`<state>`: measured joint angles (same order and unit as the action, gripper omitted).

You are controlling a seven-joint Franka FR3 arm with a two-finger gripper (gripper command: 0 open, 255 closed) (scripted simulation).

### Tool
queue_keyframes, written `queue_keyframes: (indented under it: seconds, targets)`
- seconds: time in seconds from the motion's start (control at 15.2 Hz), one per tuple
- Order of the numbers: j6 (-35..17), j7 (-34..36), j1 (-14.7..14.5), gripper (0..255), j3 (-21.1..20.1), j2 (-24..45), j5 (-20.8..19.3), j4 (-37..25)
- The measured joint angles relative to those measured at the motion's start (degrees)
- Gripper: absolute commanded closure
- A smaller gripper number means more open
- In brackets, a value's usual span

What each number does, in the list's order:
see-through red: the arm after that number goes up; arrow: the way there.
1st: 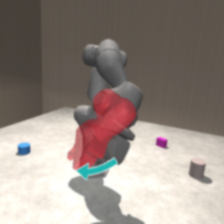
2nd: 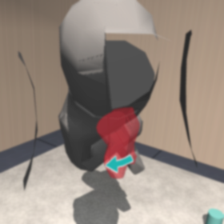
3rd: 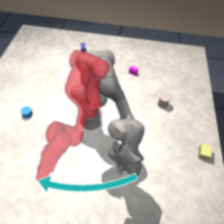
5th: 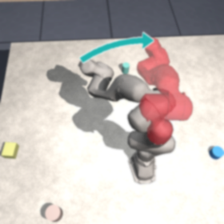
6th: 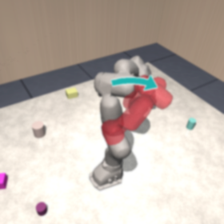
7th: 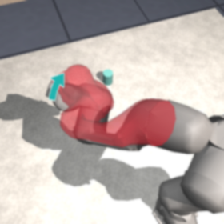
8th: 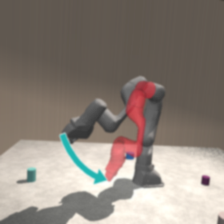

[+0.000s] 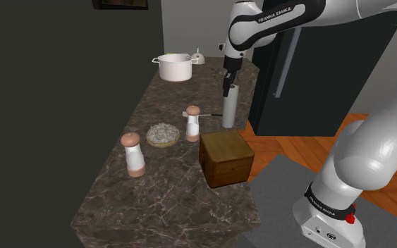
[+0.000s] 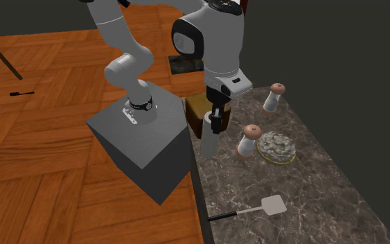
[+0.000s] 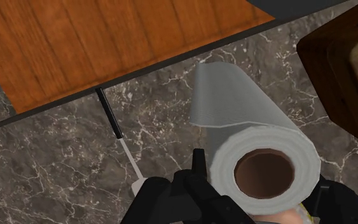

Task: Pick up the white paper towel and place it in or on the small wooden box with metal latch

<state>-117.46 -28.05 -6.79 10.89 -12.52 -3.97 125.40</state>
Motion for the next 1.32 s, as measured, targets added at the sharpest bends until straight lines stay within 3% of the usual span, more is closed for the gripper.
queue_keyframes:
  seconds: [1.32]
  targets:
    - [15.4,-0.3,-0.2,255,-0.5,-1.0,0.2,-14.3]
